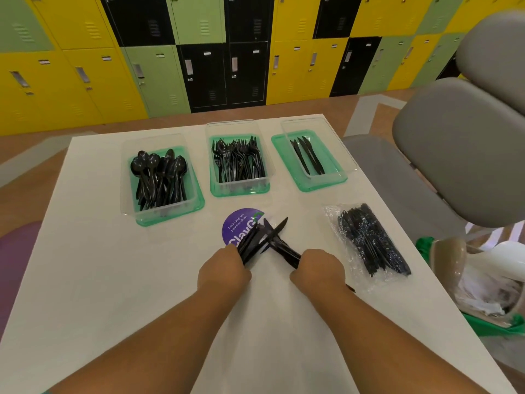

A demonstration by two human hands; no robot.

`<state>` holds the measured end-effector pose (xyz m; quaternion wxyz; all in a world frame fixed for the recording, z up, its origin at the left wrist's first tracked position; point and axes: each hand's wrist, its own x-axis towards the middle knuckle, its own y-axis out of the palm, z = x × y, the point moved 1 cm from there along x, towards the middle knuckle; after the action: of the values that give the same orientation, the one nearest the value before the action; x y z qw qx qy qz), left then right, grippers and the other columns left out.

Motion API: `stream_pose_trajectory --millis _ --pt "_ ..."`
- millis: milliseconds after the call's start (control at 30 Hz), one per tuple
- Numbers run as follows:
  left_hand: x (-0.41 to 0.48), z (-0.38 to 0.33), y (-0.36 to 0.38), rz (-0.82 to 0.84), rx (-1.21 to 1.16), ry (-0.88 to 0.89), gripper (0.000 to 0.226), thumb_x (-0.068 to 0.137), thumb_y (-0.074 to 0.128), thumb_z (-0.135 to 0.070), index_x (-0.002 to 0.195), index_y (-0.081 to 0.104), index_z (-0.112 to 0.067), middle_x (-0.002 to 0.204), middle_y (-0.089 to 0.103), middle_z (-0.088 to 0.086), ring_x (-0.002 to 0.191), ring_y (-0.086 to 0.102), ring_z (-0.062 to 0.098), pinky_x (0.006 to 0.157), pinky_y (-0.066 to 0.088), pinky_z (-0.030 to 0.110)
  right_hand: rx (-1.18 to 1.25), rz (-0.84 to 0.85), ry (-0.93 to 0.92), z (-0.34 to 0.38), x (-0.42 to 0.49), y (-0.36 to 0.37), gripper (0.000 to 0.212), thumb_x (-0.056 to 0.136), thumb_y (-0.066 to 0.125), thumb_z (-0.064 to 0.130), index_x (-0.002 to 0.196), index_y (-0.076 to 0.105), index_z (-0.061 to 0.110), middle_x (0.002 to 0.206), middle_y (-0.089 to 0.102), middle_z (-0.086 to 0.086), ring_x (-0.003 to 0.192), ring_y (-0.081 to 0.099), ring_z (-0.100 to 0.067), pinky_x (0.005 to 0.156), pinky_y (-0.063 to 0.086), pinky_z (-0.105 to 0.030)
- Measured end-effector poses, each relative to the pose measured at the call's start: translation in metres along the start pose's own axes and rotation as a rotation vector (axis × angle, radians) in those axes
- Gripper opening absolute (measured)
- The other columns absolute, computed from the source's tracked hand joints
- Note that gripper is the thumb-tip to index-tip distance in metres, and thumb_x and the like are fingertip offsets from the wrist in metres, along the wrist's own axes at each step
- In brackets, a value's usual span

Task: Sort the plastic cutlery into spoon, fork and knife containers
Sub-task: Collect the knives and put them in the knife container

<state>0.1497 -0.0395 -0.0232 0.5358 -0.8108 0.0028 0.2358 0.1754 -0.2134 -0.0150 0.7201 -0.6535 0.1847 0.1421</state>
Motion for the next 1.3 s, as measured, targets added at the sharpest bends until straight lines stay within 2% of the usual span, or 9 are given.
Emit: stream_pose_trajectory --millis 100,233,367,500,700,800,967,1133,1300 --pt "-0.002 0.012 0.001 -0.011 -0.124 -0.030 0.016 0.086 0.054 -0.032 0.095 0.055 -0.019 0.080 0.055 -0.004 0.074 0.055 0.020 0.064 0.042 0.027 -0.015 -0.013 -0.015 -0.003 -0.001 -0.004 0.015 0.086 0.055 0.023 0.098 0.061 0.016 0.097 0.064 -0.002 0.083 0.059 -0.021 0.067 0.040 -0.025" --pt "-0.007 0.022 0.000 0.015 -0.289 -0.090 0.023 0.090 0.049 -0.036 0.093 0.058 -0.016 0.074 0.059 0.000 0.075 0.062 0.025 0.063 0.047 0.030 0.053 -0.009 -0.027 -0.007 0.001 -0.006 0.017 0.090 0.051 0.027 0.099 0.058 0.015 0.101 0.064 -0.005 0.082 0.056 -0.021 0.067 0.040 -0.025" --pt "-0.014 0.024 0.000 0.006 -0.533 -0.149 0.027 0.089 0.051 -0.049 0.086 0.056 -0.022 0.079 0.064 0.001 0.080 0.063 0.025 0.074 0.052 0.035 0.288 0.057 -0.028 -0.005 0.001 0.000 0.030 0.093 0.049 0.032 0.104 0.062 0.007 0.085 0.057 -0.002 0.079 0.056 -0.020 0.060 0.040 -0.024" --pt "-0.016 0.020 -0.003 -0.002 -0.724 -0.180 0.027 0.087 0.057 -0.049 0.073 0.050 -0.028 0.077 0.065 0.002 0.078 0.063 0.026 0.083 0.054 0.043 0.531 0.117 -0.038 0.005 -0.001 0.010 0.014 0.091 0.048 0.025 0.090 0.057 0.013 0.085 0.061 -0.004 0.079 0.058 -0.023 0.069 0.048 -0.029" --pt "-0.023 0.005 -0.003 0.094 -1.186 -0.218 0.024 0.084 0.069 -0.037 0.094 0.063 -0.016 0.064 0.049 -0.001 0.056 0.043 0.015 0.054 0.043 0.027 0.844 0.195 -0.062 0.024 -0.011 0.010 0.012 0.094 0.049 0.021 0.088 0.057 0.014 0.081 0.063 -0.006 0.074 0.058 -0.020 0.074 0.049 -0.031" --pt "-0.024 0.006 0.003 0.138 -1.147 -0.180 0.027 0.079 0.074 -0.038 0.082 0.058 -0.017 0.055 0.042 -0.001 0.047 0.036 0.014 0.046 0.035 0.024 0.820 0.157 -0.110 0.031 -0.012 0.010 0.012 0.095 0.048 0.021 0.086 0.055 0.018 0.083 0.062 -0.006 0.079 0.059 -0.022 0.079 0.050 -0.035" --pt "-0.024 0.020 0.005 0.135 -1.035 -0.175 0.029 0.073 0.080 -0.036 0.068 0.055 -0.022 0.048 0.048 -0.007 0.045 0.041 0.013 0.047 0.037 0.023 0.882 0.160 -0.114 0.029 -0.009 0.013 0.011 0.097 0.048 0.022 0.104 0.054 0.016 0.078 0.059 -0.002 0.069 0.057 -0.015 0.066 0.047 -0.026" --pt "-0.021 0.035 -0.004 0.142 -0.616 -0.135 0.054 0.063 0.080 -0.055 0.090 0.066 -0.010 0.081 0.065 0.004 0.072 0.058 0.018 0.065 0.045 0.029 0.923 0.143 -0.106 0.024 -0.003 0.009 0.029 0.097 0.050 0.024 0.122 0.052 0.010 0.081 0.060 -0.003 0.068 0.056 -0.013 0.061 0.045 -0.022" --pt "-0.015 0.045 -0.019 -0.086 -0.809 -0.169 0.038 0.070 0.079 -0.045 0.073 0.056 -0.014 0.064 0.056 0.000 0.063 0.051 0.022 0.062 0.041 0.032 0.860 0.168 -0.126 0.023 -0.001 0.009 0.033 0.098 0.051 0.024 0.127 0.051 0.010 0.083 0.058 -0.002 0.069 0.055 -0.011 0.062 0.045 -0.020"
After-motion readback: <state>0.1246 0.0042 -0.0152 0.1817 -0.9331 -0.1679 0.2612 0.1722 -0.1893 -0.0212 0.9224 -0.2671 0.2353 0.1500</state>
